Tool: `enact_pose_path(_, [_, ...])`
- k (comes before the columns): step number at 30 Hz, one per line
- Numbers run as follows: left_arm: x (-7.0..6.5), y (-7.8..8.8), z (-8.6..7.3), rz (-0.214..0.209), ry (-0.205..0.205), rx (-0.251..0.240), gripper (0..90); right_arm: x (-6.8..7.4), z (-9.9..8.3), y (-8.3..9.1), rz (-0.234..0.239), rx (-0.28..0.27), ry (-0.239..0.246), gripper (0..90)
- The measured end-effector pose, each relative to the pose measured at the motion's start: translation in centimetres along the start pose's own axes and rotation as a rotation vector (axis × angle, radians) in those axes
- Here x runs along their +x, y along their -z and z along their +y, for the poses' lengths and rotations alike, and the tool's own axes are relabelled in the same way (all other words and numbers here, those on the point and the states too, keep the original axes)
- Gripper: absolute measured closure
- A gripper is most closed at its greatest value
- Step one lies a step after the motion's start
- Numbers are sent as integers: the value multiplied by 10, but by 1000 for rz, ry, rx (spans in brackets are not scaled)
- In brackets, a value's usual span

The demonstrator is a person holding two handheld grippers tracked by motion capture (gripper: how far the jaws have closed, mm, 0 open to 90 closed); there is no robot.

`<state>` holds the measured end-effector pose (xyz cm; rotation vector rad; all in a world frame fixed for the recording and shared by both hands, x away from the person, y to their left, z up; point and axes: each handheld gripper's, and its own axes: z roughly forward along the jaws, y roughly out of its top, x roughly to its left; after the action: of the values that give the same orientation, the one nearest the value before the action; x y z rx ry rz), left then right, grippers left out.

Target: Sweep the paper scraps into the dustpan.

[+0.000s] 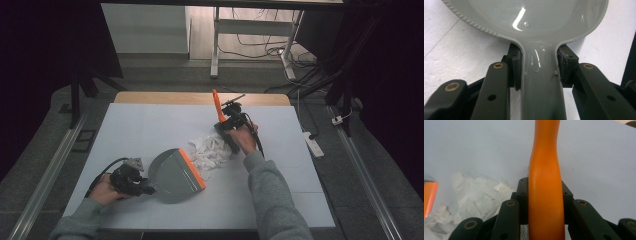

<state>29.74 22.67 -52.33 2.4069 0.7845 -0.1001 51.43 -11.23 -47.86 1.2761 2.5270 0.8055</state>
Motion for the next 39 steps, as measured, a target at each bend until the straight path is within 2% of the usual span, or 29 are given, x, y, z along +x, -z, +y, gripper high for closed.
enact_pose_path(13, [-1, -3, 0, 2, 1, 2, 615, 24, -3, -4, 56, 1, 52, 705])
enact_pose_path(15, [-1, -3, 1, 1, 4, -4, 615, 30, -4, -5, 79, 1, 65, 705])
enact_pose_path(16, [-1, -3, 1, 2, 6, -5, 615, 39, -5, -5, 93, -1, 89, 705])
enact_pose_path(17, [-1, -3, 1, 2, 6, -5, 615, 39, -5, -5, 93, -1, 89, 705])
enact_pose_path(24, [-2, -3, 2, 7, 10, -9, 615, 65, -10, -5, 130, -2, 145, 705])
enact_pose_path(26, [-2, -3, 2, 8, 10, -7, 615, 67, -11, -5, 135, -4, 149, 705])
enact_pose_path(36, [-3, -4, 4, 8, 9, -10, 615, 97, -20, -1, 209, -14, 222, 705])
enact_pose_path(38, [-3, -4, 4, 8, 10, -9, 615, 109, -21, 0, 233, -12, 250, 705])
enact_pose_path(39, [-3, -4, 4, 8, 10, -9, 615, 109, -21, 0, 233, -12, 250, 705])
